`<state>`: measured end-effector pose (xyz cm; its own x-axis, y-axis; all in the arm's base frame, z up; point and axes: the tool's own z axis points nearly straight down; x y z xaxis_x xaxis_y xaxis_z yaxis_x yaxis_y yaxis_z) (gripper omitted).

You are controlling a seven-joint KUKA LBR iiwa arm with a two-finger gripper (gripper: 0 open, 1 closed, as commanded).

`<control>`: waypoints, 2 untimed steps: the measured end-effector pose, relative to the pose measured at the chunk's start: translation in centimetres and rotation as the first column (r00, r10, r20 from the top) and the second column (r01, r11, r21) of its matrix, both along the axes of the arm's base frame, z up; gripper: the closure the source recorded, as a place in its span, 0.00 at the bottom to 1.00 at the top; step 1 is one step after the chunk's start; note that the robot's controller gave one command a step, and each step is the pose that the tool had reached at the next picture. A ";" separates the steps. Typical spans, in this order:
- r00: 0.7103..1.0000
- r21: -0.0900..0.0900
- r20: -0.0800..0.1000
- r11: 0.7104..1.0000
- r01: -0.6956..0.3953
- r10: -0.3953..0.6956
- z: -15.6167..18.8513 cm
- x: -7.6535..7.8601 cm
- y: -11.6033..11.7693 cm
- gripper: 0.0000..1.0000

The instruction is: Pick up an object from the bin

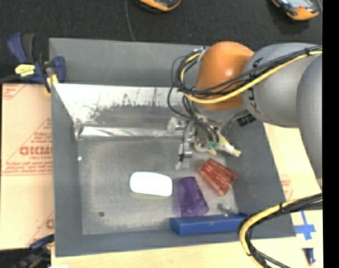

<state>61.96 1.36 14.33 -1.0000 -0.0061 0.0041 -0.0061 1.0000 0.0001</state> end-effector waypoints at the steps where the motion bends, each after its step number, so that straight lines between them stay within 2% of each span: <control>1: 1.000 0.000 0.008 1.000 0.000 0.000 0.5 0.2 0.0 0.00; 2: 0.996 -0.001 0.007 0.996 -0.084 0.084 -2.8 -2.8 2.6 0.00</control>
Offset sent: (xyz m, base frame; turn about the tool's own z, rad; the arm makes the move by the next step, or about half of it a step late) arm -0.0435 0.0406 -0.0444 -0.1305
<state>59.14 3.95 11.54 -0.9959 -0.0902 -0.0028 -0.0902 0.9959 -0.0006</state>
